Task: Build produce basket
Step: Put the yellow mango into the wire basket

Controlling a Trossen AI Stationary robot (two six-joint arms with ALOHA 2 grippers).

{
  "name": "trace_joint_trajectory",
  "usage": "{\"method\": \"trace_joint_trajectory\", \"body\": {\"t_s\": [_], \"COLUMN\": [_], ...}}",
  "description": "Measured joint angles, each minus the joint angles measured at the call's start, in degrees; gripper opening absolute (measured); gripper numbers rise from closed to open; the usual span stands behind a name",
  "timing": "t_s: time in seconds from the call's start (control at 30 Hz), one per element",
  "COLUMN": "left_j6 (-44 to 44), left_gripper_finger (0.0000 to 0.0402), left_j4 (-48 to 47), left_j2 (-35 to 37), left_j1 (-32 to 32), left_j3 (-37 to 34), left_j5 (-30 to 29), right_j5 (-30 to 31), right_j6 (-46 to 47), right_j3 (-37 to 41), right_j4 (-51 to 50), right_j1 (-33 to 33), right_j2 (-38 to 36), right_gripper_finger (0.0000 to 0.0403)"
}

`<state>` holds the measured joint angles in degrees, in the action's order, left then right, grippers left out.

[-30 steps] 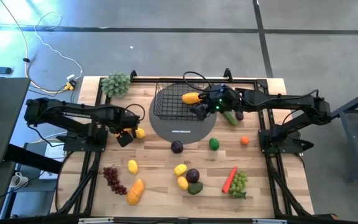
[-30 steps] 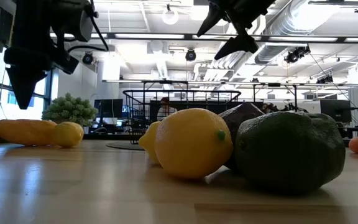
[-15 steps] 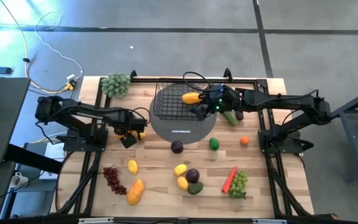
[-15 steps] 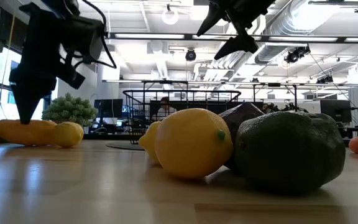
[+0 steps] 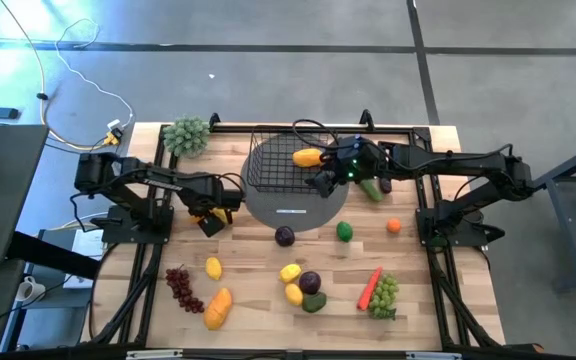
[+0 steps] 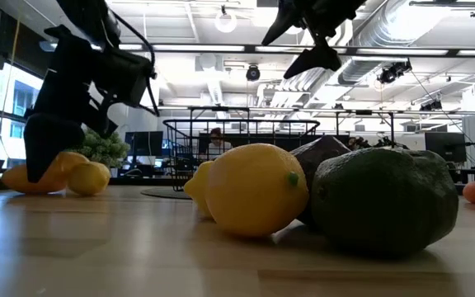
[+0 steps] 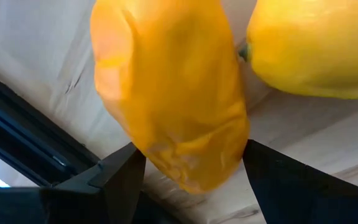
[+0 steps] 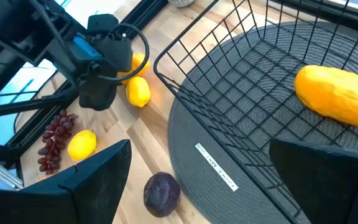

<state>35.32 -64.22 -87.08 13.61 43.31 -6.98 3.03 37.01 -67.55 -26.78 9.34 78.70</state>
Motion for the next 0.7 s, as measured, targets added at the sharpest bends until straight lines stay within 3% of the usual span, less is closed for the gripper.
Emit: {"method": "trace_joint_trajectory", "body": {"t_s": [0.27,0.7], "left_j6": [0.03,-1.5], "left_gripper_finger": [0.0247,0.0177], "left_j4": [0.86,1.24], "left_j2": [-0.66,-0.69], "left_j1": [1.28,1.42], "left_j3": [-0.09,-0.14], "left_j5": [-1.64,-5.7], "right_j5": [0.02,0.11], "right_j6": [0.01,0.01], "right_j3": [-0.02,-0.02], "right_j4": [-0.17,-0.45], "right_j1": [0.0,0.0], "right_j2": [0.0,0.0], "right_gripper_finger": [0.0365,0.0365]}}
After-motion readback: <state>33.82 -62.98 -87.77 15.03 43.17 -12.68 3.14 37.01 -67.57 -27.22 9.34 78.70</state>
